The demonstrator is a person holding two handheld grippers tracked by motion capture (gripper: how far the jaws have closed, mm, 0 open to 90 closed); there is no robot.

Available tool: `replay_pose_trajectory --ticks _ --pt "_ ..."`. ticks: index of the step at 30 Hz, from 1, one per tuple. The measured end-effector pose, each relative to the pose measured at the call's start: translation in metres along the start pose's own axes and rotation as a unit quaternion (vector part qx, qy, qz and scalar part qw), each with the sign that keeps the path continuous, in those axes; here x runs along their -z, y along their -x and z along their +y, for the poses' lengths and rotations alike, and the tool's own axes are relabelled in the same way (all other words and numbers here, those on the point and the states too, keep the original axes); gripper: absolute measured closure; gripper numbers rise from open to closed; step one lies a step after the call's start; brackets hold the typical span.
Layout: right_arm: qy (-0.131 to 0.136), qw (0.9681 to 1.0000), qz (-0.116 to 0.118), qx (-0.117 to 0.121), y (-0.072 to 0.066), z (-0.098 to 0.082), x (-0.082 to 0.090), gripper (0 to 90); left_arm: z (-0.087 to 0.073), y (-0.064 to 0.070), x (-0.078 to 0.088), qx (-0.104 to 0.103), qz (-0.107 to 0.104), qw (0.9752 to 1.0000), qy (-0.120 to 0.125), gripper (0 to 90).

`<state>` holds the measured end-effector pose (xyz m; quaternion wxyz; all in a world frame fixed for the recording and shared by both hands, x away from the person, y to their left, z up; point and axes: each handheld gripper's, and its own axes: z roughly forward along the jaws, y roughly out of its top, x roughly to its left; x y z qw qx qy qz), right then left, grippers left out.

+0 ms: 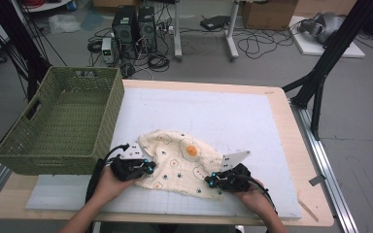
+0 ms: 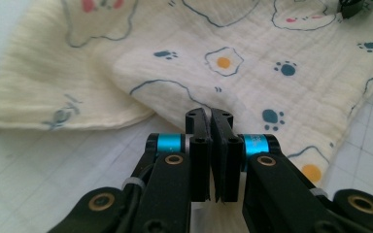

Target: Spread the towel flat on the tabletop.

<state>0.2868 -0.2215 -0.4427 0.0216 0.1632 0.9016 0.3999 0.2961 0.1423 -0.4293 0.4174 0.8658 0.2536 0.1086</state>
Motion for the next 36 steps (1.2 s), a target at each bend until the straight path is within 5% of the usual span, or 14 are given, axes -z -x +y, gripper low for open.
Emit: replay_pose_trajectory --ticks 9,13,21,25,30,32,36 --pt "0.022 0.9997 0.005 0.008 -0.006 -0.003 0.023 88.4 -0.003 0.011 0.028 -0.015 -0.01 0.9997 0.017 85.7" --pt "0.031 0.9994 0.015 0.004 -0.011 -0.007 0.028 79.6 -0.005 0.009 0.026 -0.009 -0.012 0.9998 0.012 73.5" --pt "0.052 0.9979 -0.034 -0.019 0.01 0.004 0.029 68.0 -0.001 -0.004 0.01 0.014 0.009 0.9997 0.017 66.1" --pt "0.04 0.9963 -0.068 -0.033 0.024 0.005 0.023 67.4 0.001 -0.015 -0.005 0.033 0.037 0.9987 0.005 70.8" --pt "0.029 0.9956 -0.076 -0.046 0.032 0.002 0.019 65.7 0.0 -0.025 -0.018 0.048 0.083 0.9951 -0.024 77.1" --pt "0.028 0.9955 -0.079 -0.046 0.033 0.002 0.019 65.1 -0.001 -0.026 -0.019 0.055 0.083 0.9948 -0.022 77.6" --pt "0.032 0.9949 -0.083 -0.048 0.036 0.001 0.02 63.7 0.0 -0.024 -0.02 0.034 0.093 0.9948 -0.027 88.1"
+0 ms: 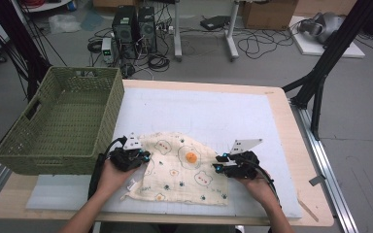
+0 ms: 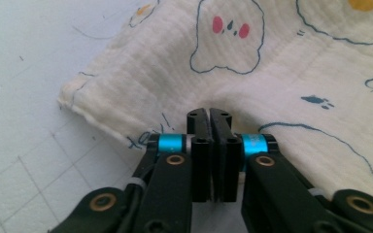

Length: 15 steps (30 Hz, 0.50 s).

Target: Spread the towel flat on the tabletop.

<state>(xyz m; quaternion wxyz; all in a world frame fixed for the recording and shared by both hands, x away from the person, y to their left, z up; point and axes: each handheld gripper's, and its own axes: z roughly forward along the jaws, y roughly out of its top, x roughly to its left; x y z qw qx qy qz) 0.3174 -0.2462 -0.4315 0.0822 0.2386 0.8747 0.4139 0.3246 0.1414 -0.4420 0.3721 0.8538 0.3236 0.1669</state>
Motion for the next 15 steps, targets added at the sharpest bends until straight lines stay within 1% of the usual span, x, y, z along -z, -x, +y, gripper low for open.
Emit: replay_pose_trajectory --ticks 1,2,3,5,7,8,9,10,11,12,13,14,15 --pt "-0.002 1.0 0.0 -0.001 0.0 0.0 0.0 63.6 0.001 -0.001 0.0 0.002 0.001 1.0 -0.003 88.7" --pt "0.0 1.0 0.001 0.002 -0.001 0.0 0.0 63.5 0.002 0.0 0.0 0.002 0.008 1.0 -0.005 89.0" --pt "-0.001 1.0 0.001 0.002 -0.001 0.0 0.0 63.4 0.002 0.0 -0.001 -0.004 0.027 0.9996 -0.006 89.1" --pt "-0.004 1.0 -0.001 0.005 -0.002 0.001 -0.001 63.1 0.002 -0.005 -0.001 0.012 0.05 0.9987 0.0 89.1" --pt "-0.005 1.0 -0.002 0.003 -0.002 0.0 0.0 62.6 0.001 -0.011 0.002 0.034 0.071 0.9968 0.009 89.1" --pt "-0.004 1.0 -0.003 0.002 -0.001 0.0 0.0 62.6 0.001 -0.011 0.003 0.036 0.077 0.9963 0.012 88.9" --pt "-0.004 1.0 -0.004 0.002 -0.001 0.0 0.0 62.5 0.002 -0.01 0.004 0.034 0.082 0.9959 0.015 88.6" --pt "-0.004 1.0 -0.002 0.001 -0.001 0.0 0.0 62.4 0.003 -0.009 0.006 0.036 0.078 0.996 0.021 87.5" --pt "-0.007 1.0 -0.001 0.002 -0.001 0.0 0.0 62.2 0.004 -0.007 0.007 0.041 0.073 0.9961 0.028 82.9" --pt "-0.01 0.9999 0.0 0.001 -0.001 -0.001 -0.001 62.1 0.005 -0.004 0.01 0.037 0.065 0.9965 0.037 80.2" --pt "-0.014 0.9999 0.002 0.003 -0.001 0.0 -0.003 62.0 0.006 -0.003 0.011 0.035 0.059 0.9968 0.04 78.5" --pt "-0.015 0.9999 0.003 0.002 -0.002 0.0 -0.004 62.0 0.007 0.0 0.012 0.029 0.047 0.9974 0.045 77.4" --pt "-0.017 0.9998 0.005 0.008 -0.003 0.0 -0.005 62.0 0.007 0.003 0.013 0.026 0.042 0.9978 0.044 75.7"
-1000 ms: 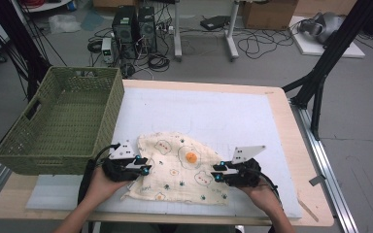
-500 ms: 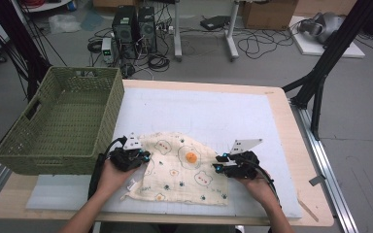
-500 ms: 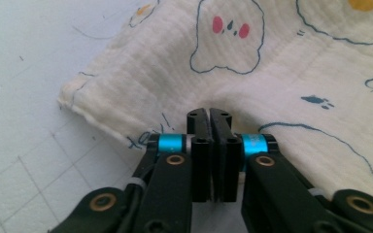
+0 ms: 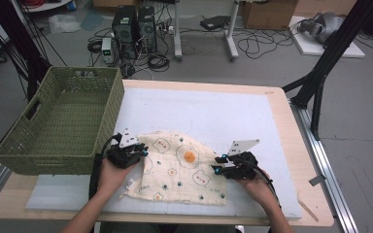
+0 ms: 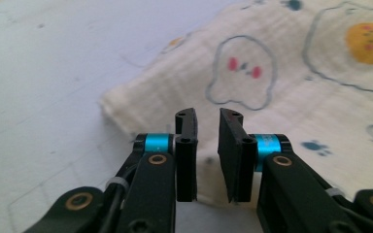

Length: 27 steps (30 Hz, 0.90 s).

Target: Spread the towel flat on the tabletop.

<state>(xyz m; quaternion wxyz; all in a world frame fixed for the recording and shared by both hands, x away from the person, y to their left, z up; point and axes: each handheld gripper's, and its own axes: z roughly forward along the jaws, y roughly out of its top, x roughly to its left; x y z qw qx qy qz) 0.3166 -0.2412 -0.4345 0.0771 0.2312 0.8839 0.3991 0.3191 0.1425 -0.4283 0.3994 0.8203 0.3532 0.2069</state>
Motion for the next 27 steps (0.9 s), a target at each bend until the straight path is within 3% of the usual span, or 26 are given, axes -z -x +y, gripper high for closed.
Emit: replay_pose_trajectory --ticks 5,9,11,12,14,16,21,23,25,27 --pt "-0.013 0.9999 0.009 0.006 -0.005 0.0 -0.004 62.1 -0.002 0.01 -0.001 -0.011 -0.055 0.9984 -0.003 69.0" --pt "-0.016 0.9997 0.011 0.016 -0.011 -0.005 -0.008 63.2 -0.006 0.014 -0.007 -0.022 -0.078 0.9963 -0.027 69.2" --pt "-0.017 0.9997 0.01 0.018 -0.013 -0.005 -0.008 69.6 -0.009 0.015 -0.011 -0.029 -0.076 0.996 -0.038 72.2" --pt "-0.018 0.9996 0.012 0.02 -0.013 -0.005 -0.008 72.6 -0.01 0.015 -0.011 -0.028 -0.075 0.9963 -0.032 74.5" --pt "-0.019 0.9993 0.019 0.028 -0.015 -0.004 -0.008 83.1 -0.01 0.014 -0.01 -0.032 -0.075 0.996 -0.035 86.2" --pt "-0.022 0.9989 0.022 0.036 -0.018 -0.003 -0.009 87.8 -0.009 0.014 -0.008 -0.035 -0.07 0.9962 -0.037 88.9" --pt "-0.024 0.9981 0.046 0.033 -0.021 -0.005 -0.004 88.1 -0.008 0.015 0.003 -0.039 -0.071 0.9962 -0.031 89.1" --pt "-0.016 0.9977 0.057 0.033 -0.024 -0.005 -0.001 78.1 -0.008 0.015 0.008 -0.043 -0.074 0.9959 -0.029 89.1" --pt "-0.003 0.9987 0.042 0.03 -0.024 -0.002 0.004 72.1 -0.007 0.014 0.012 -0.039 -0.076 0.9962 -0.02 87.2" --pt "0.012 0.9994 0.028 0.018 -0.018 0.002 0.008 69.9 -0.007 0.012 0.014 -0.031 -0.086 0.9958 -0.01 77.6"
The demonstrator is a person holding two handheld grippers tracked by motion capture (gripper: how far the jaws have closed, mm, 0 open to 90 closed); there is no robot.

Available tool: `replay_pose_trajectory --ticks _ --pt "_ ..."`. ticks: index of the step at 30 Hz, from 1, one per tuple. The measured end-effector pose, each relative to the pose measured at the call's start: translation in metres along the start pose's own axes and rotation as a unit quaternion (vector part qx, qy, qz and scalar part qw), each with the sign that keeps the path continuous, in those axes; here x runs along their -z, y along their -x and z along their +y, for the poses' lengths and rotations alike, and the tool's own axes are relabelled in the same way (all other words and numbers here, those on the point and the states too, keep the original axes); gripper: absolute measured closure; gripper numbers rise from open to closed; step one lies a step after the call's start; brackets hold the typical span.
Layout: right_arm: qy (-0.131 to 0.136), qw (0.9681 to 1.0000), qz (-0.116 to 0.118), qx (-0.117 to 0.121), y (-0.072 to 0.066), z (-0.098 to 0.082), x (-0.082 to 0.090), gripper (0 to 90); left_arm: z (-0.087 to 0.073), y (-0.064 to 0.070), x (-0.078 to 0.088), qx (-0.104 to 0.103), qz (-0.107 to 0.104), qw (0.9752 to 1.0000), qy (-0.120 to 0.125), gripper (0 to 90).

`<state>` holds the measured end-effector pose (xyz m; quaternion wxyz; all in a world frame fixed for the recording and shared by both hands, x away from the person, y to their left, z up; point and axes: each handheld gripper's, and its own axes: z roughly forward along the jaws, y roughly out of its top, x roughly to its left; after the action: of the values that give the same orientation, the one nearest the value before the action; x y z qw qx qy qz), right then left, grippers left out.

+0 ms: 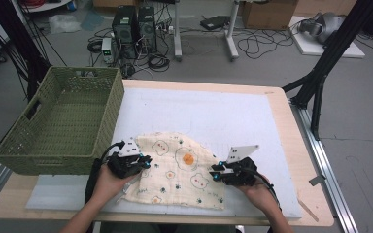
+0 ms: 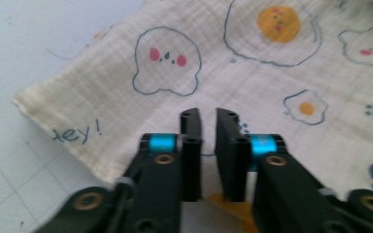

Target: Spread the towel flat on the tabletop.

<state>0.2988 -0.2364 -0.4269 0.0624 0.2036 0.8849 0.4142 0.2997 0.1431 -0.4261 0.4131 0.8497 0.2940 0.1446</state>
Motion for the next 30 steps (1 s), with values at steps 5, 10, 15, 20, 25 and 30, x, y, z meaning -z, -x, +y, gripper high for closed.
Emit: replay_pose_trajectory --ticks 5,10,15,20,25,30 --pt "0.022 0.9987 -0.036 -0.029 0.021 0.012 0.002 66.5 -0.003 -0.001 -0.004 0.001 -0.006 0.9999 -0.012 71.4" --pt "0.01 0.9978 -0.043 -0.05 0.034 0.018 -0.011 64.6 -0.01 -0.001 -0.014 -0.001 -0.011 0.9994 -0.032 74.5" --pt "-0.016 0.9967 -0.027 -0.074 0.044 0.017 -0.029 70.4 -0.008 -0.005 -0.016 0.003 -0.019 0.9993 -0.03 88.4" --pt "-0.011 0.996 -0.003 -0.088 0.049 0.017 -0.03 86.7 -0.003 -0.004 -0.017 -0.001 -0.014 0.9996 -0.024 89.0" --pt "0.016 0.997 -0.031 -0.069 0.044 0.027 -0.01 86.8 0.001 -0.005 -0.017 0.005 -0.011 0.9998 -0.014 89.1" --pt "0.007 0.998 -0.059 -0.02 0.022 0.039 -0.002 86.5 0.002 -0.003 -0.008 0.01 -0.017 0.9998 0.0 89.1"
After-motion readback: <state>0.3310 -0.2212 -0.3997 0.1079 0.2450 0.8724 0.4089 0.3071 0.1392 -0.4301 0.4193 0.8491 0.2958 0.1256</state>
